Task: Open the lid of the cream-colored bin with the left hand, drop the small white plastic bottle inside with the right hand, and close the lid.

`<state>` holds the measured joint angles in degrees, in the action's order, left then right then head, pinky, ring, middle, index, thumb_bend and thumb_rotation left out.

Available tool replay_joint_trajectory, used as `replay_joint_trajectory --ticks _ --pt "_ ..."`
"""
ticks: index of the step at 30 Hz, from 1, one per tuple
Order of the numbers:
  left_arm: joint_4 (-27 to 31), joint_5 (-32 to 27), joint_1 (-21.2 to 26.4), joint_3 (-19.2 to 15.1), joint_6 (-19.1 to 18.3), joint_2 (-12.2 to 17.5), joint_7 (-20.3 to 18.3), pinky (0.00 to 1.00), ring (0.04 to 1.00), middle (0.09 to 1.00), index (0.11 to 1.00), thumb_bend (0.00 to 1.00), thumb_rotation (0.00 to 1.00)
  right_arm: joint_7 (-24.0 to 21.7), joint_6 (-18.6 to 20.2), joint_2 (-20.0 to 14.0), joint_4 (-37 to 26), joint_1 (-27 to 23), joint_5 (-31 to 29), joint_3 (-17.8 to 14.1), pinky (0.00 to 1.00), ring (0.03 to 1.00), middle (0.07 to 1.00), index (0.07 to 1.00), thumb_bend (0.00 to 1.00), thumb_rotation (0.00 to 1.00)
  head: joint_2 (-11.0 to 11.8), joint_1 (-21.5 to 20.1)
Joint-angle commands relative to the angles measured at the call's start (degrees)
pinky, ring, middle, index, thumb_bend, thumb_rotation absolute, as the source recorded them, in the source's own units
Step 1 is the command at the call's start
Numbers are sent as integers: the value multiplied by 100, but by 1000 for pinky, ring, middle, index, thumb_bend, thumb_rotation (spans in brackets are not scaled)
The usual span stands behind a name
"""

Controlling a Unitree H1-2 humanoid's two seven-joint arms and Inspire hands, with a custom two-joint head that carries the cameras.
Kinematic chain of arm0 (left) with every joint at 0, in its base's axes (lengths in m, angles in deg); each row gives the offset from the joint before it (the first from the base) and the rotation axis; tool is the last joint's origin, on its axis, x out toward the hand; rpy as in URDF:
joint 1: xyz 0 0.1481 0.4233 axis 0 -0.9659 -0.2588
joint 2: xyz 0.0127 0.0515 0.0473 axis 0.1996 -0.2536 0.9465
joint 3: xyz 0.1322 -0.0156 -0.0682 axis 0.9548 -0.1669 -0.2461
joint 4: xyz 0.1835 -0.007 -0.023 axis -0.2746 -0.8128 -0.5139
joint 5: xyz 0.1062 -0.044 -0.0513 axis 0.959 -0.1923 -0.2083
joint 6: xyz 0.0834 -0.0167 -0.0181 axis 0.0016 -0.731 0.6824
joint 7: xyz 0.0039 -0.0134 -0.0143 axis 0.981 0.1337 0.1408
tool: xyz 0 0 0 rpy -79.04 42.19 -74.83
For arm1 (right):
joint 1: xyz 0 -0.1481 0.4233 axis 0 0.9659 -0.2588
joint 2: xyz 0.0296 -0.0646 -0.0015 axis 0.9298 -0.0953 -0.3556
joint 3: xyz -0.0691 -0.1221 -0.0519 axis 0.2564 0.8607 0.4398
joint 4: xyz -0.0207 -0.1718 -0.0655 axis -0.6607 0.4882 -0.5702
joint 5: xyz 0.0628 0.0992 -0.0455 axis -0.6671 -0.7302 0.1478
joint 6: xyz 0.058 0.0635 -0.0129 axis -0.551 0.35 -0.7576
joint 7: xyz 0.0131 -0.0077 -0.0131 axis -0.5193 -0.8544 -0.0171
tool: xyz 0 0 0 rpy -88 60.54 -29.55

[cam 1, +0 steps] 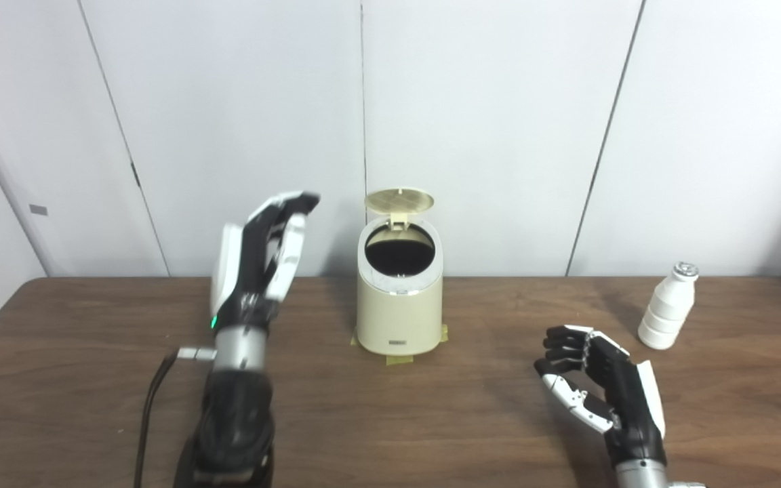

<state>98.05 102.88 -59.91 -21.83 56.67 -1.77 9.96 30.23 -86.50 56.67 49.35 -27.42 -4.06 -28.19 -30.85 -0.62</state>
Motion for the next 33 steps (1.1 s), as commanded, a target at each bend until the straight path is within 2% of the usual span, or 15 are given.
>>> replay_joint_trajectory --ticks 1,4,8,14,15,20,21,26,28,30,32,33 --pt "305 -161 -22 -23 251 1 142 675 735 724 711 222 851 23 -196 86 -68 27 -47 -22 506 583 606 604 273 195 -7 -1" --pt "451 -369 -441 -19 438 -13 208 657 728 715 696 201 799 12 -247 71 -61 14 -76 -49 502 583 609 605 270 168 -6 -23" --pt "497 -547 -908 -25 613 -47 293 662 727 713 687 194 811 37 -277 64 -62 7 -52 -67 498 576 601 600 270 203 18 -47" --pt "343 -483 -1389 67 901 -30 446 623 703 700 680 199 816 85 -361 68 -27 -13 -28 -101 501 576 599 596 264 167 107 -55" --pt "311 -479 -1461 80 927 -36 463 629 703 704 683 209 717 86 -358 69 -41 -11 -24 -102 502 576 597 594 264 184 107 -55" --pt "166 -407 -1664 159 987 -82 585 620 703 715 691 204 556 269 -319 132 -145 -19 147 -173 504 568 586 585 283 210 122 -125" --pt "120 -355 -1677 173 1017 -93 640 618 702 716 692 204 546 363 -384 145 -155 -27 218 -216 504 567 585 584 289 212 122 -125" --pt "-45 -489 -1715 177 1131 -147 743 632 707 713 690 214 493 909 -664 292 -40 -130 369 -512 433 480 505 512 477 169 133 -170" --pt "-82 -492 -1712 191 1158 -160 772 630 705 709 688 211 470 1216 -998 325 183 -242 423 -671 382 429 465 489 500 149 127 -195" --pt "-114 -457 -1704 209 1176 -160 795 623 701 705 685 203 472 1495 -1373 297 458 -365 482 -811 297 346 448 495 518 33 124 -210" --pt "-127 -466 -1695 213 1174 -155 791 624 701 706 686 203 479 1784 -1555 185 724 -475 487 -866 252 301 446 495 522 9 122 -232" --pt "-134 -485 -1684 210 1181 -147 790 626 702 706 686 201 481 1983 -1579 76 910 -542 484 -874 265 308 454 492 524 5 115 -249"
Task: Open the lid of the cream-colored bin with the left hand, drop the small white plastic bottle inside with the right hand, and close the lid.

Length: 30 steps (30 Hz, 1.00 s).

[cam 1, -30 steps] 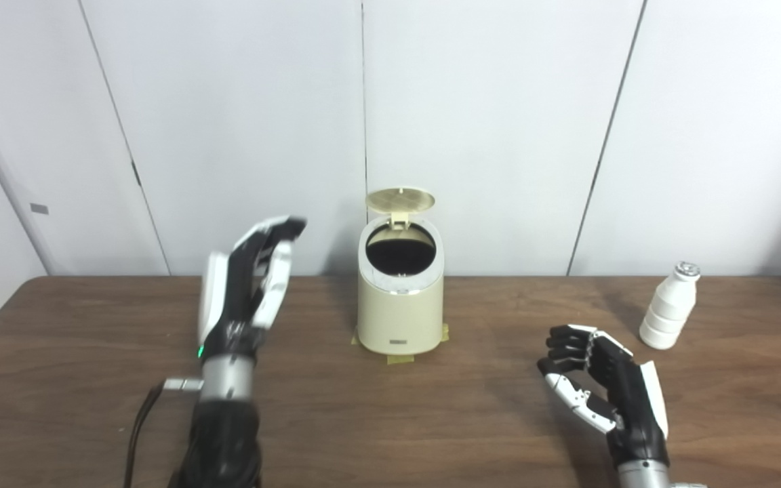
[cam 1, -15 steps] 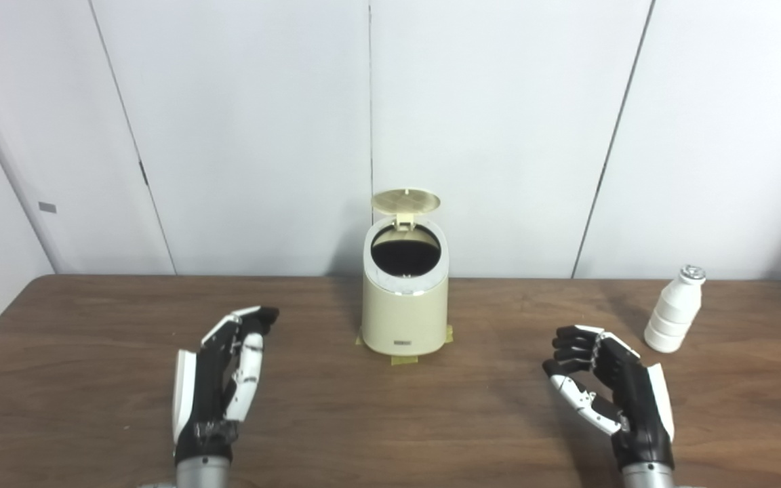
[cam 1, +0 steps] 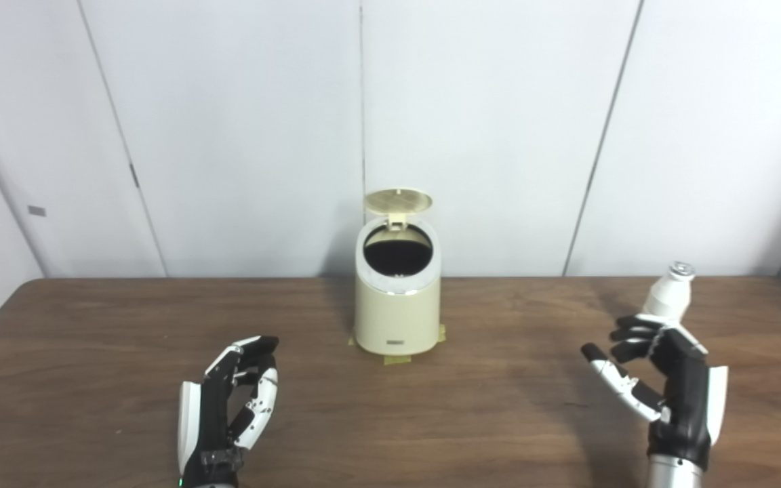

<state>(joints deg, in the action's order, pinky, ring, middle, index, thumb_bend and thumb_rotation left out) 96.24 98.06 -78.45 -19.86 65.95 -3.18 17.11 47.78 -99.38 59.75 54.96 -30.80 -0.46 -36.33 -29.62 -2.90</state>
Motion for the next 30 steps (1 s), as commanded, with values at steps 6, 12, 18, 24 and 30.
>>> replay_joint_trajectory --ticks 6,12,18,24,30 --pt "67 59 179 -12 213 -4 138 628 700 702 683 209 529 776 -210 -334 193 -349 385 -337 282 375 472 502 522 8 -57 -32" --pt "51 -22 161 -84 186 11 135 632 704 707 686 205 557 915 61 -276 -35 -427 321 -675 515 649 717 494 509 139 -68 -74" --pt "69 -61 145 -110 138 -1 111 628 701 707 683 204 548 810 284 -299 -198 -437 218 -812 532 686 782 735 706 238 -93 -92" --pt "35 -20 172 -108 205 33 141 624 696 702 680 213 582 794 270 -383 -163 -473 211 -855 550 707 810 829 761 288 -89 -153" --pt "30 8 209 -114 154 40 153 626 693 699 678 216 588 460 833 -582 -192 -506 252 -792 893 930 972 982 764 383 -74 -212"
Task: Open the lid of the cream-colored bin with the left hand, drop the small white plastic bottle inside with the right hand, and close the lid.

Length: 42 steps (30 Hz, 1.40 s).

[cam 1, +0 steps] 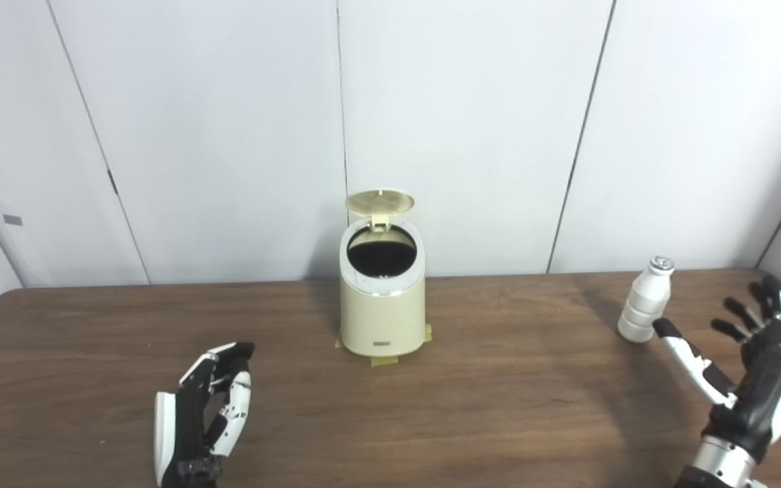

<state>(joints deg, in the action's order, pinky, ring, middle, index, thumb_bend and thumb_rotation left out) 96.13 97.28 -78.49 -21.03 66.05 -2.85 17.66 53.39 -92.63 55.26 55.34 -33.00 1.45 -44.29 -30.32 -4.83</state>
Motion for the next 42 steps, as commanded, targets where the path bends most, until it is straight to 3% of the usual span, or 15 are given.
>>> replay_joint_trajectory --ticks 1,4,9,11,17,22,28,35,37,40,41,42 --pt "36 85 220 5 145 7 96 625 692 698 677 214 586 -206 434 -152 -291 -311 -1 -1 946 964 986 991 768 369 -5 -27" --pt "47 81 225 13 122 -2 83 626 693 699 678 206 556 -633 1131 -312 -372 -398 -280 16 988 997 999 1000 810 295 2 -29" --pt "28 186 229 27 154 26 115 621 692 696 677 202 556 -948 2144 -489 -416 -654 -305 49 867 976 998 984 880 305 -1 -62" --pt "16 193 234 16 166 26 117 625 695 699 678 202 558 -960 2302 -547 -335 -755 -274 67 825 948 978 964 895 303 -1 -62" --pt "35 129 236 -18 134 17 99 628 693 698 675 211 549 -1193 2531 -775 68 -1017 -428 89 851 958 986 977 887 287 4 -65" --pt "28 173 237 -23 168 40 113 625 691 696 674 208 553 -1176 2502 -921 525 -1201 -389 157 835 936 965 957 886 283 -12 -99" --pt "61 124 235 -56 114 61 85 636 695 700 678 217 585 -1059 2551 -978 1017 -1412 -329 208 729 862 907 900 886 276 -20 -271" --pt "134 -235 231 -127 121 81 -49 646 706 707 680 215 594 -1022 2475 -927 1320 -1567 -388 244 796 913 949 939 830 230 -30 -395" --pt "149 -243 226 -127 135 81 -40 651 706 706 679 213 593 -1030 2410 -903 1382 -1594 -485 213 714 847 907 936 849 234 -30 -395" --pt "169 -269 220 -124 128 69 -30 642 699 699 678 203 559 -1010 2304 -903 1485 -1620 -559 214 505 639 733 914 879 233 -33 -383" --pt "167 -277 219 -123 129 66 -28 641 698 699 678 201 549 -1022 2264 -920 1547 -1632 -583 224 476 608 709 911 883 234 -42 -385" --pt "170 -275 218 -120 124 64 -26 642 698 698 677 203 547 -1048 2210 -928 1612 -1648 -637 217 517 649 747 905 881 229 -42 -385"
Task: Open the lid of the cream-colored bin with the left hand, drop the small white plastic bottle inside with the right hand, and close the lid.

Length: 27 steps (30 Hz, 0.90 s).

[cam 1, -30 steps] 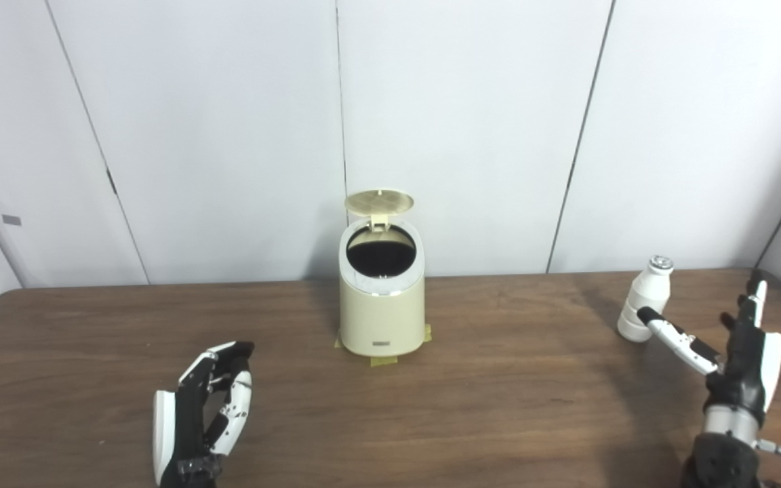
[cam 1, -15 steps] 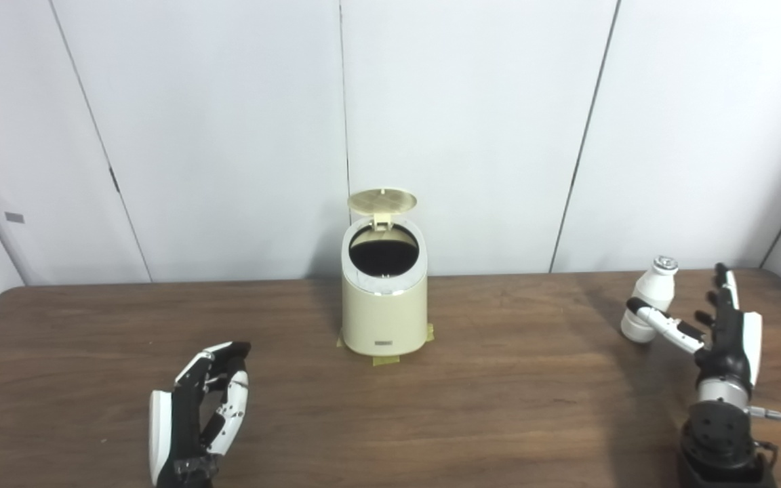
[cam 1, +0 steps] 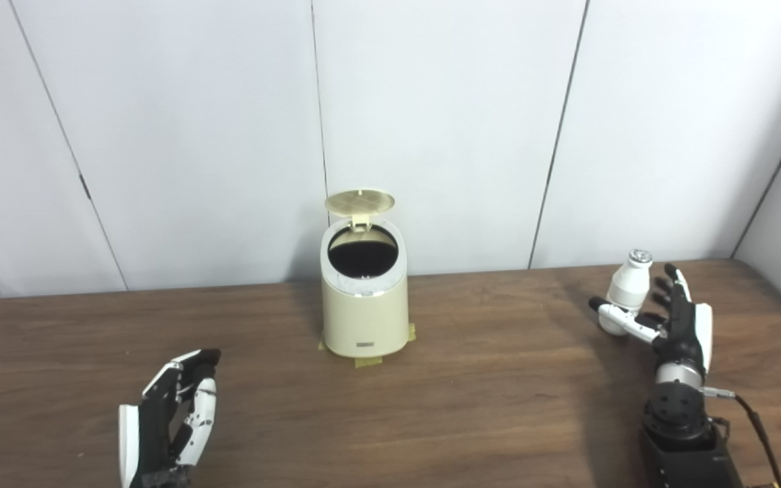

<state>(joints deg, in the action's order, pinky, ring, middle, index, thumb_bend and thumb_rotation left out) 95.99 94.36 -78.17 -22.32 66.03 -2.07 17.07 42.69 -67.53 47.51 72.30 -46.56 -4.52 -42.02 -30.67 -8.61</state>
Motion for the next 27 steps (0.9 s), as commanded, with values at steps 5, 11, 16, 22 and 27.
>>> replay_joint_trajectory --ticks 5,11,16,22,27 --pt "181 61 195 18 114 14 30 644 700 699 675 217 605 25 -378 -236 240 -384 -98 22 570 689 780 871 860 173 -7 -7" --pt "214 -26 193 2 120 36 -9 648 703 701 677 221 594 43 -580 -312 627 -519 -198 28 551 675 756 854 859 148 -13 -16" --pt "243 36 188 8 131 49 8 643 700 700 674 221 608 161 -650 -360 854 -627 -134 84 499 620 716 836 874 160 -22 -1" --pt "265 -29 168 -4 150 39 4 637 696 696 673 216 584 242 -660 -469 1088 -733 3 254 507 630 716 830 878 184 -36 29" --pt "284 -3 155 1 130 50 -5 640 695 696 673 213 587 461 -985 -552 1369 -808 163 418 525 638 709 775 877 179 -48 42"
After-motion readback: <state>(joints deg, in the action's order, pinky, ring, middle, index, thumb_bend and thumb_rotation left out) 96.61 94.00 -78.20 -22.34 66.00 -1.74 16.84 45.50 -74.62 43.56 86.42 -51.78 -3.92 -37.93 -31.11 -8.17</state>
